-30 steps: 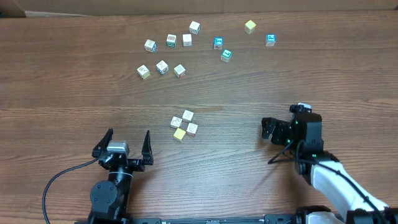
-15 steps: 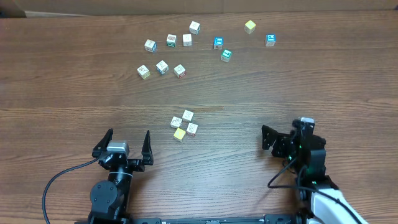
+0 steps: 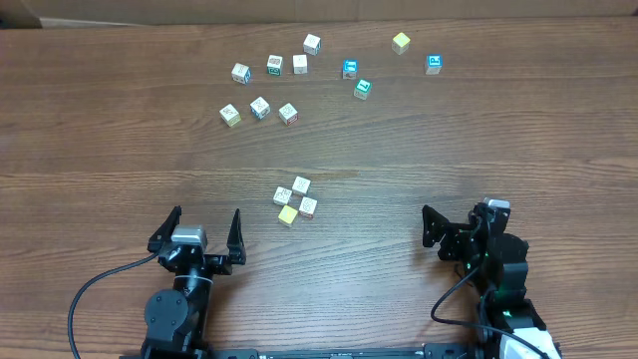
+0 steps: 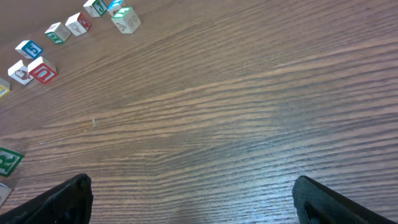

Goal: Form a circle

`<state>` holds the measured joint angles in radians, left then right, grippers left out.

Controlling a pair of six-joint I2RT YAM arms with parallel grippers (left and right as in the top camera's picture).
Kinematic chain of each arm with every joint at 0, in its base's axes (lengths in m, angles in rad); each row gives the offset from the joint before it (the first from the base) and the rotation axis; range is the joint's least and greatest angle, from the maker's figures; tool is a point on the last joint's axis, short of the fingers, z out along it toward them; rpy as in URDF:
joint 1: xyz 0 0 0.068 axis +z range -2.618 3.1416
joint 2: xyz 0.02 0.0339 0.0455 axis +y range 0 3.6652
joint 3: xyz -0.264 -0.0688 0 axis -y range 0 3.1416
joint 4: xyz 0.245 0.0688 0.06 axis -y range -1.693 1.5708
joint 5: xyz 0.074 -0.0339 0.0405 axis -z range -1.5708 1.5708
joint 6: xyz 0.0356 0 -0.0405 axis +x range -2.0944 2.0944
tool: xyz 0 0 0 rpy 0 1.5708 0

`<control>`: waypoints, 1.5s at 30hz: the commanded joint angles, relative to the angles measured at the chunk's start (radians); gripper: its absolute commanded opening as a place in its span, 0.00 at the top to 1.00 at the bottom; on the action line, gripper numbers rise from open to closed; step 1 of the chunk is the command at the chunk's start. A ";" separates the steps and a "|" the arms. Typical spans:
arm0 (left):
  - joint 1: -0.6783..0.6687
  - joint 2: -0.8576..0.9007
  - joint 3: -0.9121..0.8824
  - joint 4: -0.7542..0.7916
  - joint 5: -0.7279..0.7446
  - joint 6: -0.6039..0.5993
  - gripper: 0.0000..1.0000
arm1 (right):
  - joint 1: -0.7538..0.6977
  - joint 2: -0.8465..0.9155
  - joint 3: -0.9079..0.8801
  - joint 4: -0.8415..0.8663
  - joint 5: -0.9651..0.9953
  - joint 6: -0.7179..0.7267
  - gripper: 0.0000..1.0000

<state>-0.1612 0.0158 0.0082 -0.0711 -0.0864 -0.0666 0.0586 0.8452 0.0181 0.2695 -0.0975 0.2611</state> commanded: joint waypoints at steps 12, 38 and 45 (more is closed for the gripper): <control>0.004 -0.011 -0.003 0.000 0.005 0.026 0.00 | -0.006 -0.208 -0.010 -0.195 -0.002 0.000 0.00; 0.004 -0.011 -0.003 0.000 0.005 0.026 0.00 | -0.001 -0.763 -0.010 -0.338 -0.099 -0.367 0.00; 0.004 -0.011 -0.003 0.000 0.005 0.026 0.01 | -0.001 -0.840 -0.010 -0.338 -0.099 -0.356 0.00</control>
<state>-0.1612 0.0158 0.0082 -0.0715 -0.0860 -0.0666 0.0586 0.0319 0.0181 -0.0734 -0.1875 -0.0902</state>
